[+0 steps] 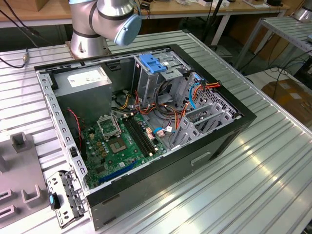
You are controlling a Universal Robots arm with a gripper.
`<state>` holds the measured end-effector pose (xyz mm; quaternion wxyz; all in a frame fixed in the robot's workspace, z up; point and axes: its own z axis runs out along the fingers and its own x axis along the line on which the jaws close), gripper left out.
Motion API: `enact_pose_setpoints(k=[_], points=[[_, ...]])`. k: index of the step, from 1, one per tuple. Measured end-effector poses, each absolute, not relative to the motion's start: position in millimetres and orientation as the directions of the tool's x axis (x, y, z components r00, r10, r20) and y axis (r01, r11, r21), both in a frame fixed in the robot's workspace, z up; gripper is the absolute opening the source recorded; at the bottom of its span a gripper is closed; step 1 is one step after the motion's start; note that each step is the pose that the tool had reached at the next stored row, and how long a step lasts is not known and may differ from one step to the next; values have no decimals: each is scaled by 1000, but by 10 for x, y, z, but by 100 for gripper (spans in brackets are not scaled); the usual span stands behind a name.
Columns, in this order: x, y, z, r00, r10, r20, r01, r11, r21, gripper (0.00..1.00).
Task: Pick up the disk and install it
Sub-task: 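Pick up the disk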
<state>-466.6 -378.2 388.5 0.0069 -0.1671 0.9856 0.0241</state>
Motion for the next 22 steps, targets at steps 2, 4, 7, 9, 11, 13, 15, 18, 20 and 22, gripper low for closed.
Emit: enact_pose_setpoints(k=[2,4,7,9,11,13,15,18,20,22], points=[[-4666,-3782,3885,-944,-330,-22,-330,943,45,11],[-4666,-3781,3885,-944,-330,-22,-331,943,45,11],[-4666,-3781,3885,-944,-330,-22,-331,943,45,11],[-4666,-3782,3885,-944,-330,-22,-331,943,45,11],[-4666,-3782,3885,-944,-330,-22,-331,943,45,11],[-4666,-3781,3885,-944,-331,-22,-331,942,45,11],[-4666,-3781,3885,-939,-343,-22,-343,938,45,11],[-4666,-3782,3885,-928,-372,-22,-373,927,45,11],[-4666,-3782,3885,-919,-393,-22,-393,918,45,11],[-4666,-3781,3885,-909,-416,-22,-416,908,45,11]])
